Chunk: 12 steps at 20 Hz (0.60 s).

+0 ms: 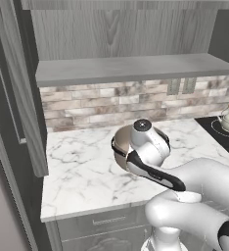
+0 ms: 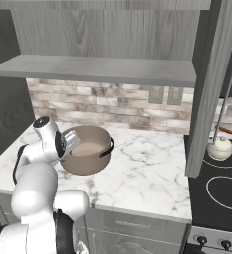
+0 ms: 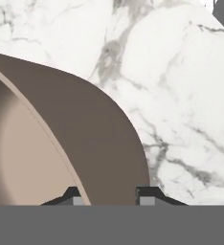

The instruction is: Pick the kettle from the cabinet and place it on a stove burner. Then pick the pot from the counter and place it on another stove burner. Finally, turn both burners on.

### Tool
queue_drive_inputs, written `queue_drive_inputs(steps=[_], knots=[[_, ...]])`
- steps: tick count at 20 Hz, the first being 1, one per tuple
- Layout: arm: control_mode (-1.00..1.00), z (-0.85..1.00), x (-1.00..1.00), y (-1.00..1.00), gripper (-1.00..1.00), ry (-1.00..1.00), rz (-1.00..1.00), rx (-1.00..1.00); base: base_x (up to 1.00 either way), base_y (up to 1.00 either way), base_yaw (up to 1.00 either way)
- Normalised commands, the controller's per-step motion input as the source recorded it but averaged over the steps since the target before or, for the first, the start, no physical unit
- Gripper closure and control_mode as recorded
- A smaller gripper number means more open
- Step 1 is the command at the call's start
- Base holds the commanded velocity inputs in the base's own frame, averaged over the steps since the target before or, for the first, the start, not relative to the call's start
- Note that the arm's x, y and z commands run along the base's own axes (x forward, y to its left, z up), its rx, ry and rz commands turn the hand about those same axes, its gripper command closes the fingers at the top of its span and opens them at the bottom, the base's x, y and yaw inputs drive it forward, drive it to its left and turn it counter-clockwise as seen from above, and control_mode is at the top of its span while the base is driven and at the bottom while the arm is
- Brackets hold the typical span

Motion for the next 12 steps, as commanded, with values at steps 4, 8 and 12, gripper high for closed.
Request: queue_drive_inputs(steps=[4, 8, 12], knots=[[-1.00, 0.00, -0.03, 0.00, 1.00, 0.00, 0.00, 0.00, 0.00, 0.00, 0.00], [-1.00, 0.10, -0.06, 0.00, 1.00, 0.00, -0.01, 0.00, 0.00, 0.00, 0.00], [-1.00, 0.23, -0.16, 0.00, 1.00, -0.01, -0.02, -0.01, 0.00, 0.00, 0.00]])
